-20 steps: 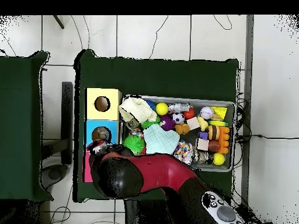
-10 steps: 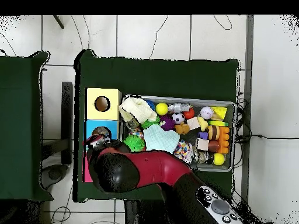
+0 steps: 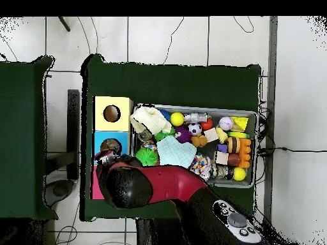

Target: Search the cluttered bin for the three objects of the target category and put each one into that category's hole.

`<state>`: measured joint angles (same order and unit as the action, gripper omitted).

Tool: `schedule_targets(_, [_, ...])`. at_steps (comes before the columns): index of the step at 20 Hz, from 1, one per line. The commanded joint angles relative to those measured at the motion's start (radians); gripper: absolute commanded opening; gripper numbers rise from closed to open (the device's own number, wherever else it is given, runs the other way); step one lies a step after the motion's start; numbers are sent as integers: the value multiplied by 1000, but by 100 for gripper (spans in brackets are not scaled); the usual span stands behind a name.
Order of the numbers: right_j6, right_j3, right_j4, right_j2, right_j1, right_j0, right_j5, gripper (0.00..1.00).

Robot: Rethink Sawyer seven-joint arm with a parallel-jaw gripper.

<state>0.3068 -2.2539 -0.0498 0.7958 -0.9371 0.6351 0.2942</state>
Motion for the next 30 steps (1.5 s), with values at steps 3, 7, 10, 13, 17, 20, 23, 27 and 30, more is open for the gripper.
schedule_targets(3, [-277,85,55,-112,52,-21,-16,0])
schedule_targets(7, [-284,81,48,-100,75,-13,-32,0])
schedule_targets(10, [-291,73,41,-71,91,-2,-59,0])
schedule_targets(13, [-296,74,41,-66,94,-6,-69,0])
schedule_targets(17, [-298,70,40,-65,86,-10,-65,0])
schedule_targets(20, [-300,70,40,-68,81,-15,-63,0])
schedule_targets(23, [-305,68,37,-63,73,-16,-65,0])
schedule_targets(27, [-306,70,33,-54,58,-16,-66,0])
schedule_targets(30, [-313,68,26,-46,40,-19,-61,0])
